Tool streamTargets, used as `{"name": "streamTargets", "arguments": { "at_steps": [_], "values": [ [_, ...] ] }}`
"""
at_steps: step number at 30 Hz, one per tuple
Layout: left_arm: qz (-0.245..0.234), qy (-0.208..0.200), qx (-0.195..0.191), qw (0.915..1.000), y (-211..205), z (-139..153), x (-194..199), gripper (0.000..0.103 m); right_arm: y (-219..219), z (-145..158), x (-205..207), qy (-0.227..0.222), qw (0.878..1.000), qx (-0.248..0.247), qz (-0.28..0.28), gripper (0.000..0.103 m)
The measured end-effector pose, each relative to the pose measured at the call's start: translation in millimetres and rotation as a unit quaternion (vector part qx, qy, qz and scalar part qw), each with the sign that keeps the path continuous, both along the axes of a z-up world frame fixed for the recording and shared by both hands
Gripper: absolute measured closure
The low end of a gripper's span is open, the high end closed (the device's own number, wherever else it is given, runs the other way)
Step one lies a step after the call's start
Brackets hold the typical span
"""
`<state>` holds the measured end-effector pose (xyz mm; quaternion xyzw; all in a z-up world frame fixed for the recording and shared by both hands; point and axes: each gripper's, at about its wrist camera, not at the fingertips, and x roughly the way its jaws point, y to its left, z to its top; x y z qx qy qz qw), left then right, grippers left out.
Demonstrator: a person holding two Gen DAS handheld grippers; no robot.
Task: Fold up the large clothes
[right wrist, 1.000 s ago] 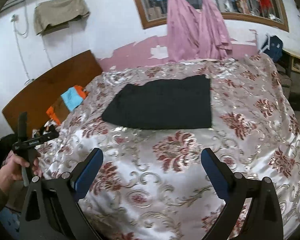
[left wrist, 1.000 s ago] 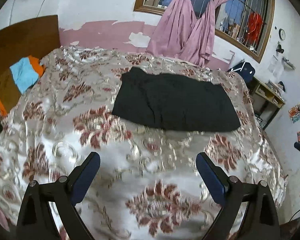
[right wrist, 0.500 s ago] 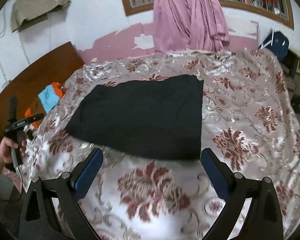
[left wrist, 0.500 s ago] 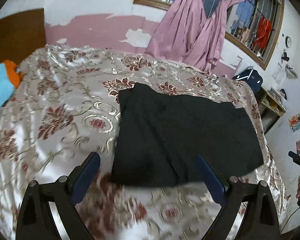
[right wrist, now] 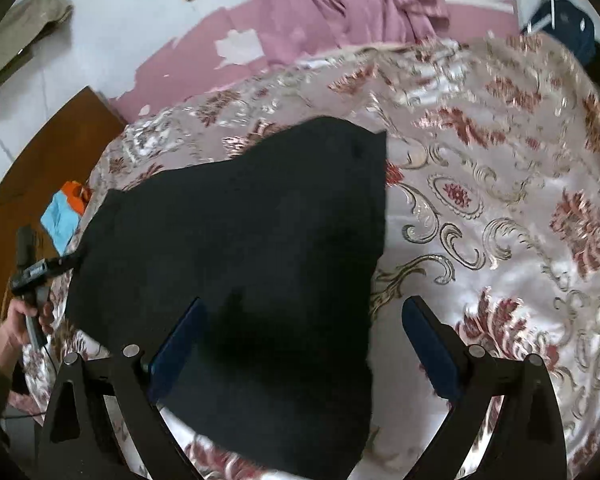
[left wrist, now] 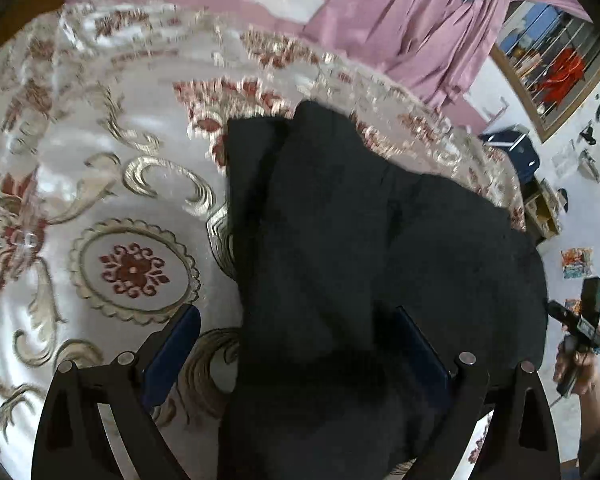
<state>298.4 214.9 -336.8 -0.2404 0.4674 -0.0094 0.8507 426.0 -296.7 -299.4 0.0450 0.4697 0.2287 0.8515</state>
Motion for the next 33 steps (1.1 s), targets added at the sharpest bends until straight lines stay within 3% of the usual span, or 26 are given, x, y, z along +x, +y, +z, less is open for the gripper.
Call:
{"name": "streamTargets", "arguments": {
  "at_steps": [4,9,13,17,18,19,20,22,25,27,30,33],
  "values": [
    [-0.026,0.018,-0.039,0.9987,3,-21,16,0.006,-7,-37,40,0.061,0.997,0.050,0.009,0.007],
    [-0.054,0.024,-0.102,0.9930,11,-39,36,0.006,-4,-77,67,0.137,0.980,0.138,0.046,0.007],
    [-0.074,0.033,-0.121,0.9894,9,-49,54,0.000,11,-93,80,0.154,0.973,0.161,0.056,0.007],
    [-0.087,0.038,-0.100,0.9904,-6,-55,67,0.000,40,-103,84,0.157,0.975,0.146,0.064,0.005],
    [-0.090,0.033,-0.093,0.9910,-8,-52,68,0.008,46,-102,82,0.150,0.977,0.138,0.066,0.014],
    [-0.094,0.026,-0.086,0.9915,-11,-50,66,0.027,53,-98,76,0.136,0.979,0.134,0.075,0.037],
    [-0.091,0.016,-0.083,0.9923,-11,-47,63,0.035,57,-94,72,0.128,0.979,0.136,0.083,0.046],
    [-0.081,-0.007,-0.078,0.9936,-11,-38,54,0.061,62,-80,58,0.099,0.983,0.127,0.093,0.069],
    [-0.064,-0.019,-0.054,0.9963,-20,-23,44,0.077,76,-61,39,0.068,0.987,0.110,0.098,0.079],
    [-0.052,-0.017,-0.044,0.9976,-26,-10,38,0.082,84,-51,34,0.058,0.988,0.104,0.094,0.083],
    [-0.055,-0.017,-0.035,0.9977,-31,11,24,0.083,95,-26,17,0.040,0.988,0.118,0.092,0.085],
    [-0.070,-0.040,-0.029,0.9963,-37,49,-18,0.083,101,4,-7,0.034,0.986,0.125,0.103,0.086]
  ]
}}
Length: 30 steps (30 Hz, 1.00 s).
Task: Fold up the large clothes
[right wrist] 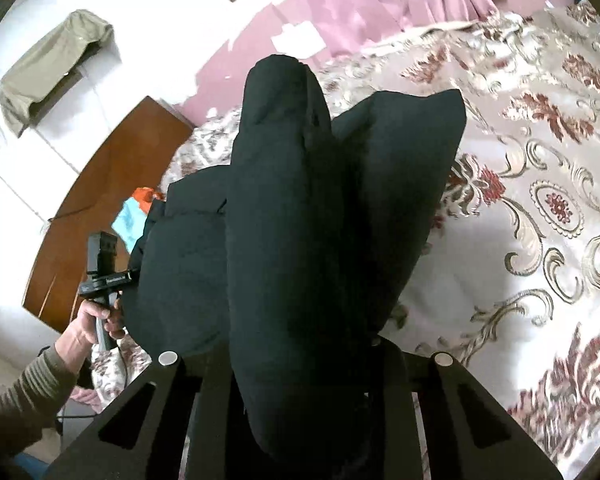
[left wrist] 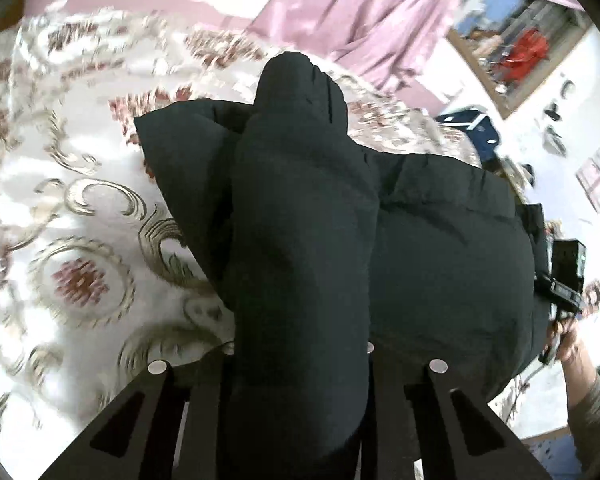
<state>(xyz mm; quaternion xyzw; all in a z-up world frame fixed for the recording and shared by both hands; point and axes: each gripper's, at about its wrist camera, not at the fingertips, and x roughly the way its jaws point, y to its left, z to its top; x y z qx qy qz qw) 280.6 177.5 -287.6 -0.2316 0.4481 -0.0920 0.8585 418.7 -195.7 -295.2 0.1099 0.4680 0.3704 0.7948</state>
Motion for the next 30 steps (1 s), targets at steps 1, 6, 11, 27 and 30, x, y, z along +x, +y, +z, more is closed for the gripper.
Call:
{"name": "streamTargets", "arguments": {
  "at_steps": [1,6,11,27,30],
  "values": [
    [-0.004,-0.008,-0.001,1.0000,-3,11,-13,0.083,-1,8,-6,-0.002,1.000,0.000,0.004,0.086],
    [-0.014,-0.020,-0.005,0.9997,-18,35,-108,0.083,-31,46,-65,0.005,1.000,0.019,0.024,0.085],
    [-0.003,0.041,-0.028,0.9988,-21,-66,-161,0.074,-86,-9,-130,0.054,0.998,0.029,0.034,0.083],
    [0.061,0.007,0.019,0.9979,0,-40,-197,0.061,-160,-75,-138,0.112,0.992,0.028,-0.048,0.060],
    [0.087,0.003,0.032,0.9957,7,-28,-209,0.058,-167,-49,-149,0.081,0.995,-0.019,-0.059,0.059]
  ]
}}
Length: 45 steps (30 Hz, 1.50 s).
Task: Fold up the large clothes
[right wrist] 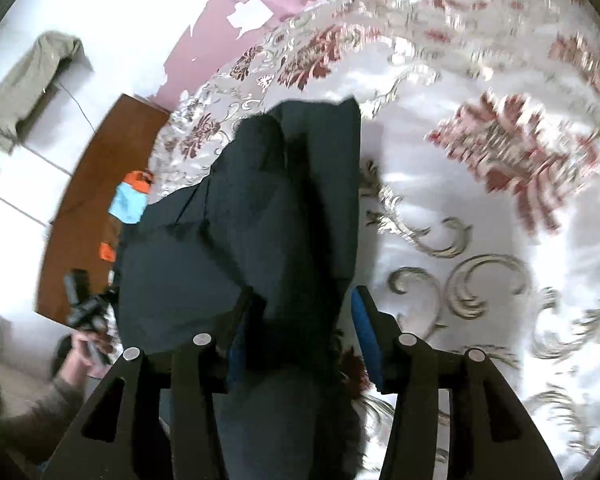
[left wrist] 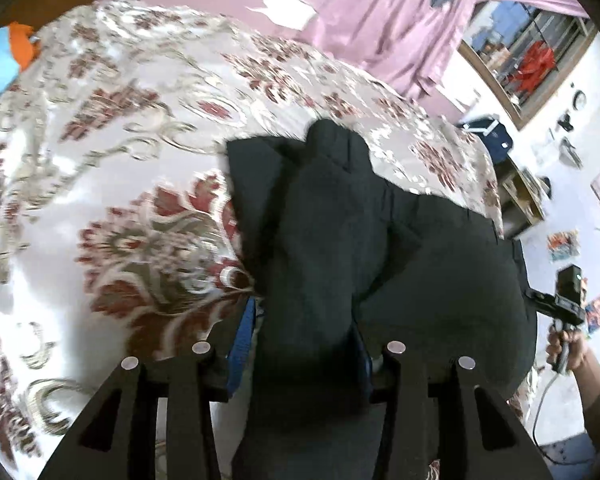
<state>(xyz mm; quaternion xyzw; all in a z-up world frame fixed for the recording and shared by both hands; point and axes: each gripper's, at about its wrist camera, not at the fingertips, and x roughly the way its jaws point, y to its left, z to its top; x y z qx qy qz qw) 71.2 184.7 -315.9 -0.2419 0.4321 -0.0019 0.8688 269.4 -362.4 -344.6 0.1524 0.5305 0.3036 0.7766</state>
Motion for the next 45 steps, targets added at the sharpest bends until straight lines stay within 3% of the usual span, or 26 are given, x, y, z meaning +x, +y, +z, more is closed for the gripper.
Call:
{"name": "streamTargets", "arguments": {
  "at_steps": [5,7,8,14,18,21,28,34,41,45],
  "values": [
    [0.030,0.007,0.077,0.9965,-11,29,-19,0.049,-5,39,-4,-0.053,0.996,-0.072,-0.031,0.058],
    [0.031,-0.004,0.095,0.9949,-21,43,-29,0.042,2,55,-9,-0.081,0.992,-0.091,-0.037,0.039],
    [0.034,-0.010,0.102,0.9941,-26,52,-35,0.039,5,63,-15,-0.091,0.991,-0.093,-0.038,0.035],
    [0.058,-0.057,0.094,0.9923,-68,104,-81,0.015,45,116,-83,-0.159,0.981,-0.104,-0.030,0.033],
    [0.056,-0.077,0.083,0.9920,-103,132,-117,0.010,76,157,-142,-0.199,0.976,-0.086,-0.028,0.021],
    [0.055,-0.081,0.092,0.9909,-126,141,-138,0.006,98,179,-183,-0.208,0.974,-0.085,-0.028,0.018],
    [0.050,-0.050,0.160,0.9846,-190,153,-186,0.006,130,190,-263,-0.209,0.971,-0.107,-0.038,0.010],
    [0.033,-0.042,0.161,0.9855,-219,153,-215,0.006,144,184,-311,-0.174,0.976,-0.128,-0.040,0.010],
    [0.031,-0.046,0.179,0.9823,-238,157,-233,0.006,138,195,-355,-0.233,0.952,-0.192,-0.042,0.010],
    [0.027,-0.051,0.189,0.9802,-243,161,-236,0.004,134,206,-363,-0.243,0.950,-0.190,-0.048,0.010]
  ]
}}
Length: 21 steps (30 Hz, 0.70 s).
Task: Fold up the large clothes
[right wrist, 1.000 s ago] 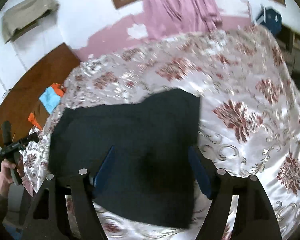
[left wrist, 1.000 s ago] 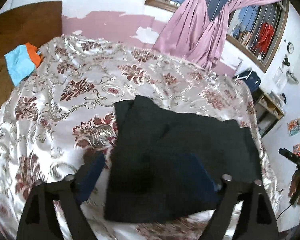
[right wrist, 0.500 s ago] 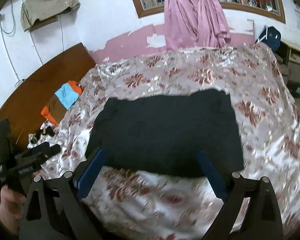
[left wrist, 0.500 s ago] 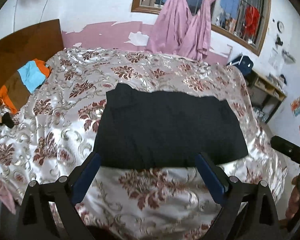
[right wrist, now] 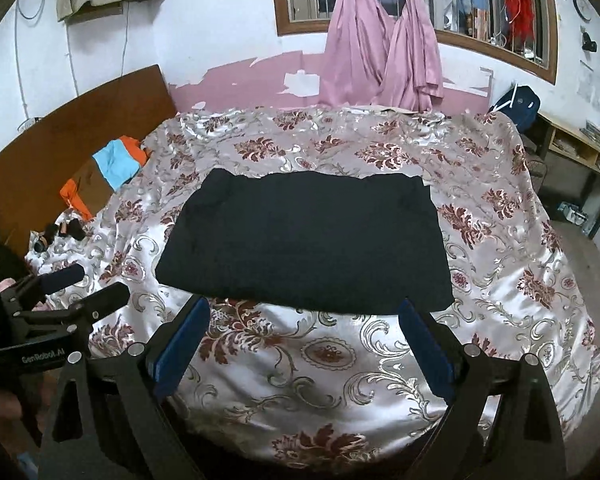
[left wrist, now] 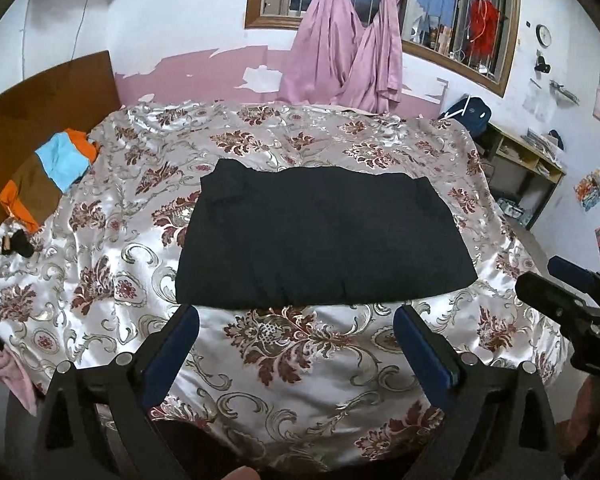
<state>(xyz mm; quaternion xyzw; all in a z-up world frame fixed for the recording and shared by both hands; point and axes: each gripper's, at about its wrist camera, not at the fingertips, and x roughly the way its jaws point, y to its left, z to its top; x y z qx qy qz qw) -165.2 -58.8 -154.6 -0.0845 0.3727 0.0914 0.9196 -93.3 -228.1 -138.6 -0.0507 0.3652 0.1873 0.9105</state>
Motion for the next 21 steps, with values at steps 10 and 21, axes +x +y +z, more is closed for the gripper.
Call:
{"name": "streamTargets", "arguments": {
  "at_steps": [10,21],
  "values": [
    [0.005,-0.008,-0.005,0.9999,-2,8,1,0.002,5,6,1,-0.002,1.000,0.000,-0.004,0.010],
    [0.008,-0.027,0.008,0.9996,-6,27,-5,0.000,3,30,-10,-0.036,0.999,-0.003,-0.010,0.010]
  ]
}}
